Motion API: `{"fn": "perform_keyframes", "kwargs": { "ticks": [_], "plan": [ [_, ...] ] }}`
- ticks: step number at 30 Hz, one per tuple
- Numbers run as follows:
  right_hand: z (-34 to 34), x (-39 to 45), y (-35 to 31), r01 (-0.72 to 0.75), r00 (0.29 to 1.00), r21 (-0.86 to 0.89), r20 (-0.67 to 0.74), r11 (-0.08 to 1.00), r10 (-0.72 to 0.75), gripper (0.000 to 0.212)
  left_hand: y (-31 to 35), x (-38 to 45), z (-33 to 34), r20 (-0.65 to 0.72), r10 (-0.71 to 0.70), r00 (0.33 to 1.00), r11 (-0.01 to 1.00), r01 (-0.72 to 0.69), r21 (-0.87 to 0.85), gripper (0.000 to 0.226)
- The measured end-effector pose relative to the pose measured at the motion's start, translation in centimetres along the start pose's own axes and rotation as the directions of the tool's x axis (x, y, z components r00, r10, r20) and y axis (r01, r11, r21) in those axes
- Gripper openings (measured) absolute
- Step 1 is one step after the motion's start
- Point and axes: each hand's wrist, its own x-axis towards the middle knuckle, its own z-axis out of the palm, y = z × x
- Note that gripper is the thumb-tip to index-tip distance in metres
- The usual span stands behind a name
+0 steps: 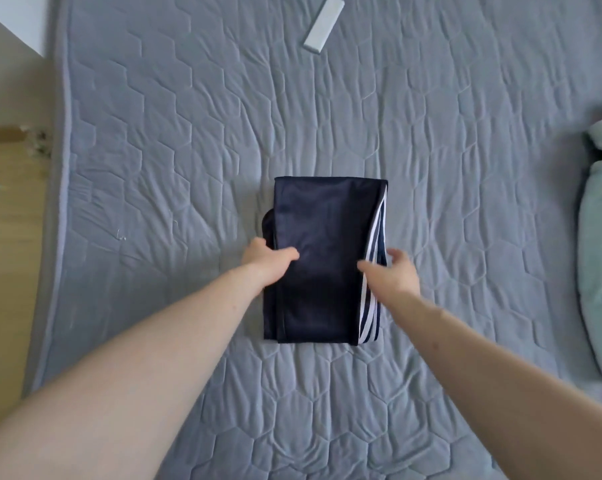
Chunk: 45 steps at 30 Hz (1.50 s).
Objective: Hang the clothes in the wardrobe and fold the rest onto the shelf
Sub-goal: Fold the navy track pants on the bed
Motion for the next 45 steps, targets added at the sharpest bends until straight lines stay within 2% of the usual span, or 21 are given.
{"fn": "perform_keyframes", "kwargs": {
  "ticks": [4,7,9,11,12,15,16,18,19,20,22,23,25,26,27,29,30,32,38,42,45],
  "plan": [
    [3.1,-1.6,7.8,-0.276,0.961,0.170,0.013,0.946,0.278,0.120,-4.2,0.3,2.7,0.130,-0.103,0.986,0.989,0.116,-0.097,0.111],
    [4.6,-3.2,10.3,-0.486,0.872,0.358,0.257,0.797,0.416,0.109,-6.3,0.5,4.1,0.178,-0.125,0.976,0.979,0.150,-0.138,0.099],
    [5.0,-3.5,10.5,-0.529,0.846,0.447,0.344,0.722,0.407,0.094,-7.5,-0.2,4.9,0.209,-0.116,0.971,0.970,0.156,-0.185,0.070],
    [5.2,-3.1,10.8,-0.501,0.865,0.554,0.314,0.665,0.390,0.074,-8.9,-2.0,6.4,0.215,-0.115,0.970,0.949,0.172,-0.266,0.046],
    [4.9,-3.2,10.7,-0.470,0.880,0.601,0.266,0.647,0.393,0.065,-9.9,-3.1,7.6,0.201,-0.110,0.973,0.932,0.171,-0.320,0.046],
    [3.3,-3.3,11.8,-0.352,0.911,0.611,0.050,0.709,0.410,0.046,-13.5,-6.8,11.0,0.225,-0.189,0.956,0.919,0.253,-0.303,0.081],
    [2.5,-3.3,12.6,-0.316,0.918,0.580,-0.012,0.751,0.395,0.042,-14.3,-8.1,12.0,0.287,-0.207,0.935,0.934,0.276,-0.225,0.083],
    [0.9,-3.2,13.8,-0.266,0.934,0.502,-0.077,0.823,0.349,0.039,-14.3,-11.1,12.4,0.498,-0.246,0.831,0.967,0.242,0.074,0.065],
    [0.1,-3.1,14.3,-0.255,0.941,0.456,-0.087,0.853,0.328,0.040,-14.1,-11.8,12.0,0.554,-0.254,0.793,0.960,0.138,0.243,0.063],
    [-0.5,-2.9,14.8,-0.237,0.950,0.406,-0.091,0.883,0.297,0.043,-13.8,-12.0,11.7,0.542,-0.198,0.817,0.938,-0.004,0.348,0.064],
    [-1.2,-2.6,15.3,-0.200,0.970,0.360,-0.058,0.911,0.236,0.054,-11.8,-11.1,9.8,0.349,0.073,0.934,0.891,-0.218,0.398,0.052],
    [-1.3,-2.5,15.3,-0.184,0.977,0.354,-0.034,0.917,0.210,0.058,-10.6,-10.0,8.5,0.194,0.195,0.961,0.892,-0.256,0.373,0.040],
    [-1.0,-2.8,15.1,-0.159,0.986,0.340,0.003,0.927,0.168,0.062,-8.3,-7.1,6.0,-0.133,0.373,0.918,0.904,-0.328,0.274,0.018],
    [-0.8,-2.9,15.0,-0.152,0.988,0.337,0.015,0.929,0.157,0.064,-7.5,-5.4,4.7,-0.235,0.424,0.875,0.893,-0.360,0.271,0.026],
    [-0.6,-3.1,14.8,-0.149,0.988,0.335,0.021,0.930,0.151,0.066,-6.9,-3.9,3.6,-0.259,0.408,0.875,0.896,-0.329,0.299,0.048],
    [-0.2,-3.1,14.7,-0.140,0.990,0.347,0.016,0.928,0.143,0.068,-6.7,-1.1,1.9,-0.148,0.221,0.964,0.936,-0.167,0.311,0.088],
    [0.0,-3.1,14.8,-0.134,0.990,0.360,0.013,0.923,0.139,0.069,-7.0,-0.1,1.4,-0.049,0.108,0.993,0.955,-0.090,0.284,0.096],
    [0.2,-2.8,14.9,-0.125,0.991,0.373,0.009,0.919,0.131,0.068,-7.6,1.0,1.0,0.112,0.000,0.994,0.976,-0.024,0.216,0.088],
    [0.2,-2.6,15.5,-0.169,0.986,0.456,0.076,0.874,0.151,0.058,-9.0,1.1,0.8,0.305,-0.001,0.952,1.000,0.002,-0.002,0.056],
    [-0.4,-4.7,15.2,-0.165,0.985,0.452,0.113,0.877,0.127,0.042,-10.7,-1.6,-0.5,0.282,-0.003,0.960,0.999,0.015,-0.042,0.069],
    [-1.4,-7.9,13.7,-0.144,0.987,0.434,0.127,0.889,0.098,0.037,-12.0,-5.3,-2.6,0.228,0.021,0.973,0.996,-0.001,-0.088,0.059]
  ]
}}
